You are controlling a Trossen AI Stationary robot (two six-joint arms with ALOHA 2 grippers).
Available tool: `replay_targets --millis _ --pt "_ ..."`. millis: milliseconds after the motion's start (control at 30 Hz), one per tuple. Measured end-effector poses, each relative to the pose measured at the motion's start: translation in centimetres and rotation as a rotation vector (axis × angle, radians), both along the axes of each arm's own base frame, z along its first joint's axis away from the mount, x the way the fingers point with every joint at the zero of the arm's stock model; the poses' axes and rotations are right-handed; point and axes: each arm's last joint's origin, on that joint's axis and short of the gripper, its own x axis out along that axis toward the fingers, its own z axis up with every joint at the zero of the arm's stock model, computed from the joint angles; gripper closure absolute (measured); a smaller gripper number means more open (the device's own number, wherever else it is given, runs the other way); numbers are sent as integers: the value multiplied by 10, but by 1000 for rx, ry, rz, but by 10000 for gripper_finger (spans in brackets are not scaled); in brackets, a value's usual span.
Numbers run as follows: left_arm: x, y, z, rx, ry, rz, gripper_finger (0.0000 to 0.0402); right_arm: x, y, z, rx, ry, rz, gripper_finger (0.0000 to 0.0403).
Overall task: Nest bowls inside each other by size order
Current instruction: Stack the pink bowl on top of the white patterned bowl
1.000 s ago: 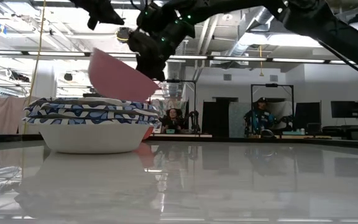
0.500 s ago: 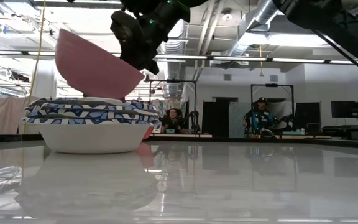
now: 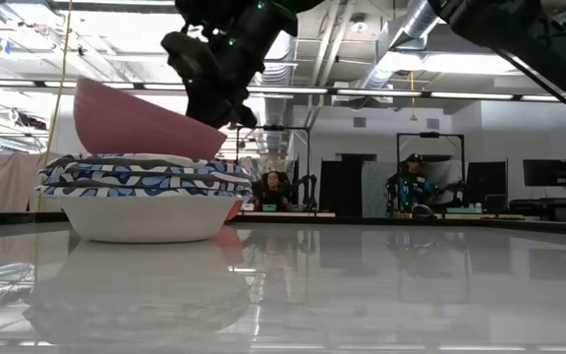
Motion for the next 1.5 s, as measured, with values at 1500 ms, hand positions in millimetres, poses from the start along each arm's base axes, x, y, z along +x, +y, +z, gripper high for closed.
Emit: replay_targets --millis 1500 --pt "-6 -13 -22 -200 107 -33 400 -4 4 -29 144 184 -53 356"
